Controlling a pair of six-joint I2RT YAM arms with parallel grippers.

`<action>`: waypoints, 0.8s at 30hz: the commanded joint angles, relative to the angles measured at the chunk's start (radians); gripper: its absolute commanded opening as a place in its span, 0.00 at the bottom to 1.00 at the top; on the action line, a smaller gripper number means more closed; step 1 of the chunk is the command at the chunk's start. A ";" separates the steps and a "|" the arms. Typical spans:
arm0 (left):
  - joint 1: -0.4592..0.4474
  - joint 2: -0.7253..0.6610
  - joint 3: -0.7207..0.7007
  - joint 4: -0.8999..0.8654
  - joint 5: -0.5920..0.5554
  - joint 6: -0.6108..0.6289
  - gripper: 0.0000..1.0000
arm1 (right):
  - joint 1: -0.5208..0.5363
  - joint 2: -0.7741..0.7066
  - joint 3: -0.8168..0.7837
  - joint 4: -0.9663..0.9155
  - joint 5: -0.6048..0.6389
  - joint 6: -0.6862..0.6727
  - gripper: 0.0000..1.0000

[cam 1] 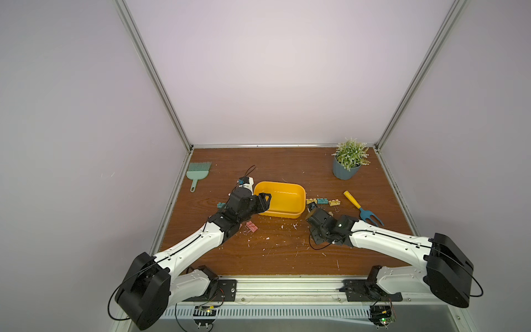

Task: Take out the binder clips from the storage box
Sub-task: Place the binder clip at the center of the board.

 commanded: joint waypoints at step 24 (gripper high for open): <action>0.022 -0.050 0.055 -0.093 -0.141 0.137 0.64 | 0.081 -0.358 -0.021 0.260 0.273 -0.168 0.46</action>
